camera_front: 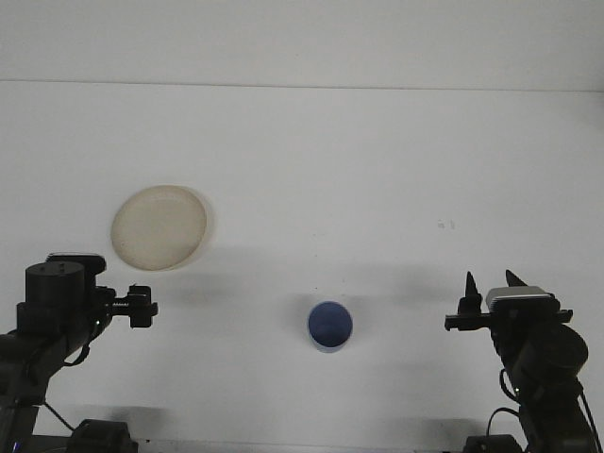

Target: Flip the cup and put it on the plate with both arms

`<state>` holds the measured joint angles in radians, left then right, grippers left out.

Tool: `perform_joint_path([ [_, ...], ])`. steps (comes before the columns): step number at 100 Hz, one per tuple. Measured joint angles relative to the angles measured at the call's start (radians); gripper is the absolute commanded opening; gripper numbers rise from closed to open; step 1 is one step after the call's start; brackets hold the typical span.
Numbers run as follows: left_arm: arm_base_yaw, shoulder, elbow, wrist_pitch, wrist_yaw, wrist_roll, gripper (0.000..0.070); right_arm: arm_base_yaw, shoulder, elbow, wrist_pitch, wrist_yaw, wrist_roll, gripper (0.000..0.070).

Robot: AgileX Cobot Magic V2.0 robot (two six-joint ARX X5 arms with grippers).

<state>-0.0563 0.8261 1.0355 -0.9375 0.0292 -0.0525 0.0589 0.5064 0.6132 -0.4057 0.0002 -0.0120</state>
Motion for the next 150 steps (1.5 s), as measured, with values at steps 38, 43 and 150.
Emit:
perform_joint_path([
  [38, -0.295, 0.290, 0.302, -0.109, 0.005, -0.091, 0.0515, 0.000, 0.000, 0.000, 0.000, 0.000, 0.000, 0.0427],
  [43, -0.350, 0.338, 0.341, -0.108, 0.013, -0.106, 0.0515, 0.000, 0.000, 0.000, 0.000, 0.000, 0.000, 0.0428],
  [150, -0.837, 0.961, 0.518, 0.006, 0.101, -0.172, 0.0501, 0.000, 0.000, 0.000, 0.000, 0.000, 0.000, 0.0428],
])
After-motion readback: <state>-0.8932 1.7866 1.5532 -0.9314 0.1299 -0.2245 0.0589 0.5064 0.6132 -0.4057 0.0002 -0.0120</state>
